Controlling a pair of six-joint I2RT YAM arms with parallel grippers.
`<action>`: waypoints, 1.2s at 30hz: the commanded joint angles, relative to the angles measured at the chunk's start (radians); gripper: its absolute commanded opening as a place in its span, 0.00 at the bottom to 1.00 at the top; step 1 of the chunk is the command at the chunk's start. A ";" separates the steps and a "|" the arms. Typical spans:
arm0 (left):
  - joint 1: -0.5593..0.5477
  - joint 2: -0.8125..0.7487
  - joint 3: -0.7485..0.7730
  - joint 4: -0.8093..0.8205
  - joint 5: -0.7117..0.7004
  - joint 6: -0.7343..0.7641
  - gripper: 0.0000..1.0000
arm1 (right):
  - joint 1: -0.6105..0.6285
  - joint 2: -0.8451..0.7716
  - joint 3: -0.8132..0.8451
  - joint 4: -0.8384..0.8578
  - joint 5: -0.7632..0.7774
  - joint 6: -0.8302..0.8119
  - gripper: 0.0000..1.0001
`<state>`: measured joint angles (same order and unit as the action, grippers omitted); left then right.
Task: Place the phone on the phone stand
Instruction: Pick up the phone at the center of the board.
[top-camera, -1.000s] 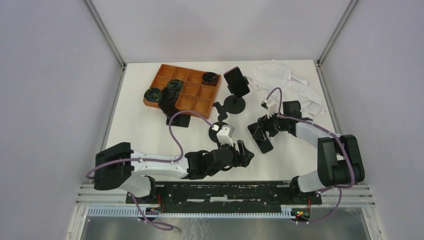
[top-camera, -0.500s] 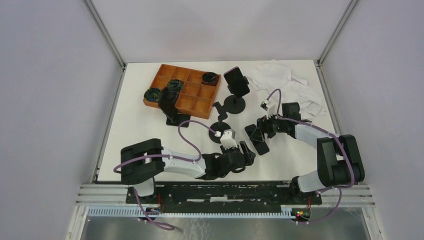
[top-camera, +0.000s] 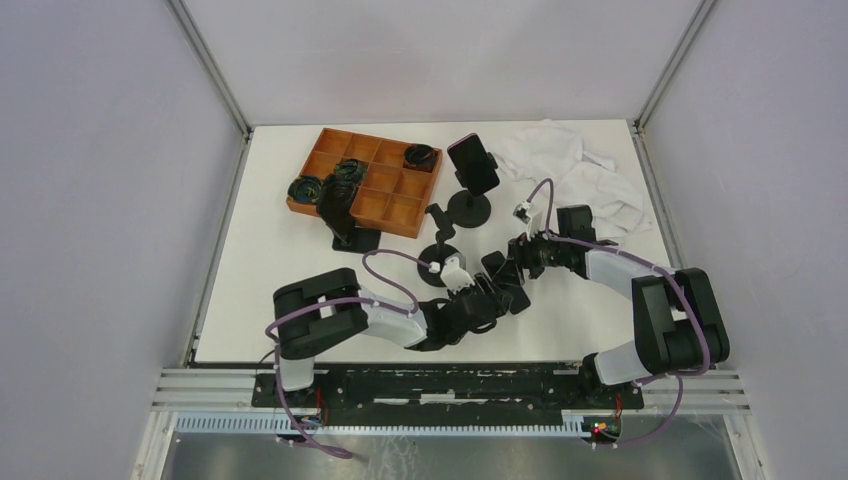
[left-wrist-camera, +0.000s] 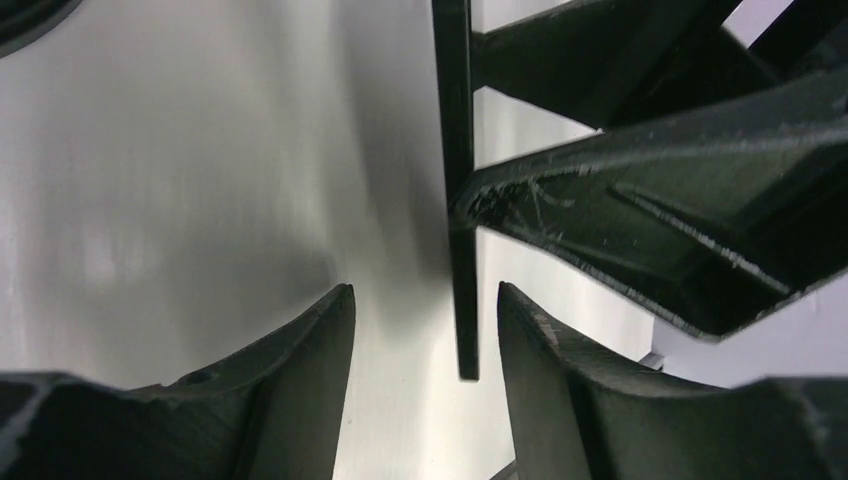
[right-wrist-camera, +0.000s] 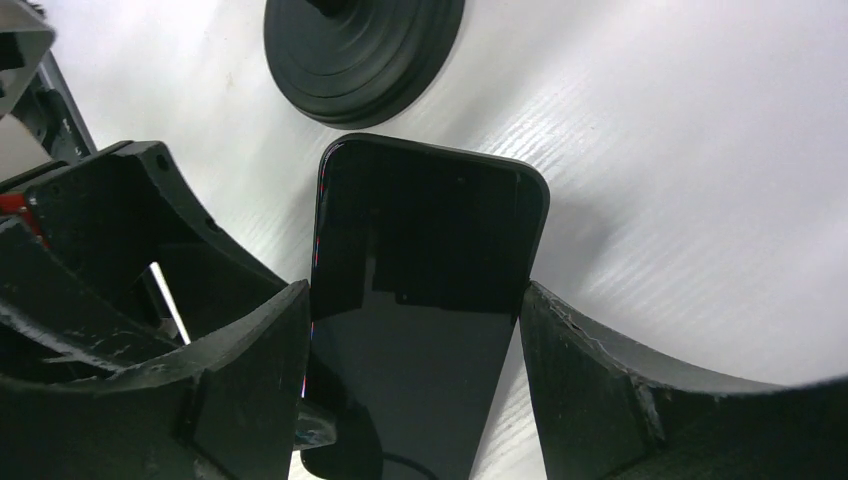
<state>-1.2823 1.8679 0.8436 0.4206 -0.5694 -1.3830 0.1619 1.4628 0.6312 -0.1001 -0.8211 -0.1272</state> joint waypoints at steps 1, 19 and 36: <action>0.023 0.034 0.039 0.064 -0.009 -0.071 0.57 | 0.021 -0.006 0.003 0.040 -0.084 0.016 0.49; 0.044 0.005 0.004 0.144 0.040 -0.019 0.02 | 0.046 -0.010 0.046 -0.044 -0.144 -0.080 0.76; 0.032 -0.277 -0.197 0.272 0.340 0.493 0.02 | -0.060 -0.202 0.172 -0.454 -0.305 -0.630 0.98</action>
<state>-1.2469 1.6985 0.6773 0.5892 -0.3294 -1.0988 0.1299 1.3125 0.7479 -0.4049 -1.0245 -0.5404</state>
